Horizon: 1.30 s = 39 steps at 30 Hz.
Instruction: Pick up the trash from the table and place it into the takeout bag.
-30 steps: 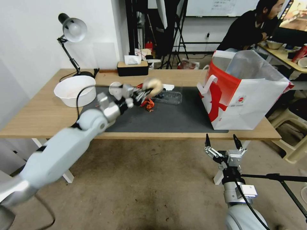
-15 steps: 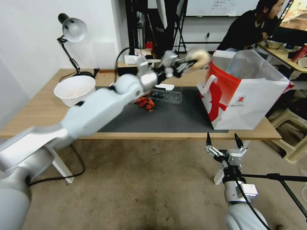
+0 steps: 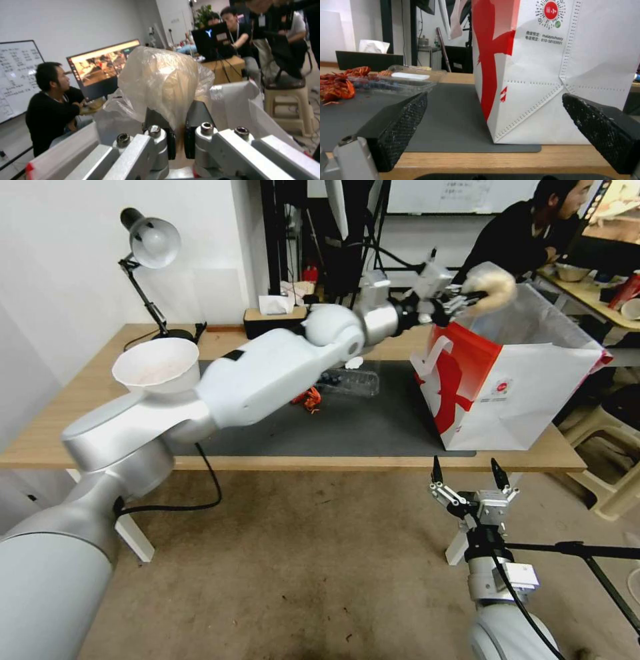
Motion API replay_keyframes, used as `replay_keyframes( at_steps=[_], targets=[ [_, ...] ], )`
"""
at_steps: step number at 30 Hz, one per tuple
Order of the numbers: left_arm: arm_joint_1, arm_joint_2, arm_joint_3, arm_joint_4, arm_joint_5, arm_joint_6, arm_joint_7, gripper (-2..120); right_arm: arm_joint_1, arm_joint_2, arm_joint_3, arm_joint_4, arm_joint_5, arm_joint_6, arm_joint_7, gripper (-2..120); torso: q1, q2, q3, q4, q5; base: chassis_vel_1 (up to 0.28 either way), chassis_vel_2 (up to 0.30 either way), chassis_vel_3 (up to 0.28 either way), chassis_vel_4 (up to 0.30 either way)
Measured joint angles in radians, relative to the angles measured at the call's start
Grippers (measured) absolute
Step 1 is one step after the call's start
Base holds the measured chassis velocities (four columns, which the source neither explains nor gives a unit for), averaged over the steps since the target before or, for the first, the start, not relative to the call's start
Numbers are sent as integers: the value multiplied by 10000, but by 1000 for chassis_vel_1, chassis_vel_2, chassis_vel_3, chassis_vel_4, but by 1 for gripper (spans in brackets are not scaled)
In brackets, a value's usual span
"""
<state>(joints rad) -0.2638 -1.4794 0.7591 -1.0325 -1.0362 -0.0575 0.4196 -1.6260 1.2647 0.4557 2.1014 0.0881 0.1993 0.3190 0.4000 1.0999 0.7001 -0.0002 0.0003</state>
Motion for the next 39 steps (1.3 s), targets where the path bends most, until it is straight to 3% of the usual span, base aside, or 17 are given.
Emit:
replay_keyframes(
  at_steps=[5,13,25,28,29,33,39],
  targets=[
    [-84,-273,71,280,172,80,55,15,-19,4,13,11,3,6,0,100,0,0,-2,2,-2,0,0,0,0],
    [-179,-330,244,409,280,242,87,48,-68,23,37,18,7,55,6,100,0,0,-1,3,-3,0,0,0,0],
    [-77,-20,-194,9,236,231,-183,88,-83,31,36,73,15,61,14,100,0,0,-1,0,-3,0,0,0,0],
    [157,458,-626,-636,-131,215,-799,99,-86,41,39,93,15,61,16,100,0,0,-2,0,-4,0,0,0,0],
    [157,458,-626,-636,-131,215,-799,99,-86,41,39,93,15,61,16,100,0,0,-2,0,-4,0,0,0,0],
    [662,1449,-1197,-1630,-615,305,-1760,100,-93,24,57,128,18,57,23,100,0,0,-2,5,-6,0,0,0,0],
    [1425,2263,-1769,-2350,-789,343,-2368,100,-104,38,60,163,17,40,26,100,0,0,-1,4,-8,0,0,0,0]
  ],
)
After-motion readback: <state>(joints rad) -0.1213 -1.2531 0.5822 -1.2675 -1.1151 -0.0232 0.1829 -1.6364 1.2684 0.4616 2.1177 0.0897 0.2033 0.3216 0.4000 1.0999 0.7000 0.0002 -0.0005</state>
